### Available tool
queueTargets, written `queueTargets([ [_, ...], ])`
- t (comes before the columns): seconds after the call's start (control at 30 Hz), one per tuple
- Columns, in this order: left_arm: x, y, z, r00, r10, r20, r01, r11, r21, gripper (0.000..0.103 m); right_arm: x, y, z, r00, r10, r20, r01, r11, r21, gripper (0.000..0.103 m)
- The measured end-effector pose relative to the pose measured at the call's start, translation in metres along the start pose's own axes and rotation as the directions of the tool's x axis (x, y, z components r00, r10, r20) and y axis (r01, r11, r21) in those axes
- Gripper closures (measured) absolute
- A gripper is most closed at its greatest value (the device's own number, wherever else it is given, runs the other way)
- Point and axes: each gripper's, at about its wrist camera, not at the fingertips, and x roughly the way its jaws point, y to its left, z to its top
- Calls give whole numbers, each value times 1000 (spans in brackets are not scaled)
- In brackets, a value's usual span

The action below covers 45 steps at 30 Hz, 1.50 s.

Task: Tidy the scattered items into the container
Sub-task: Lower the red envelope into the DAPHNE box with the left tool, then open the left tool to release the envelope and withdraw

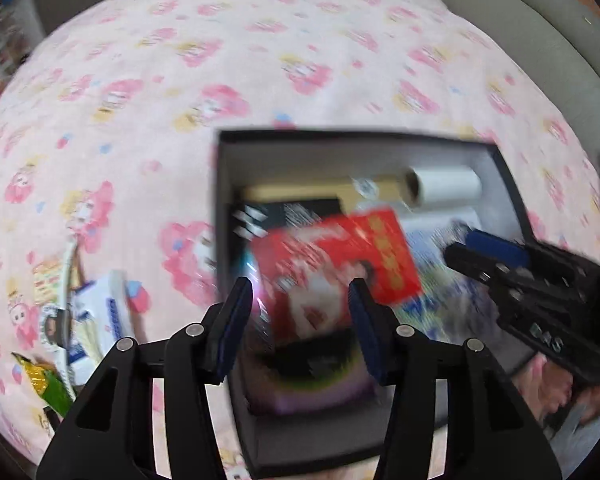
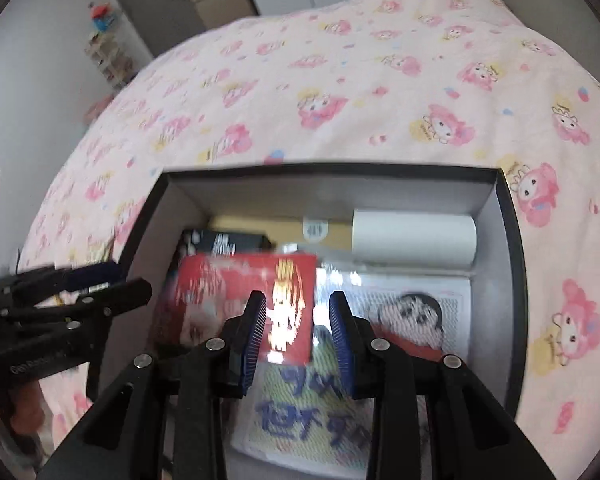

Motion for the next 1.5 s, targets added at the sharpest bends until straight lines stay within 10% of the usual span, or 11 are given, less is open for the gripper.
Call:
queueTargets([
  [0.4, 64, -27, -11, 973, 97, -207, -69, 988, 141, 71, 46, -25, 0, 978, 44, -205, -29, 997, 76, 74],
  [0.93, 63, -15, 22, 992, 37, -118, -29, 997, 65, 76, 68, -8, 30, 980, 153, -130, -143, 986, 83, 74],
  [1.5, 34, -24, 38, 998, 60, 29, -61, 996, 68, 67, 19, 10, 17, 997, 84, -2, -83, 996, 45, 74],
])
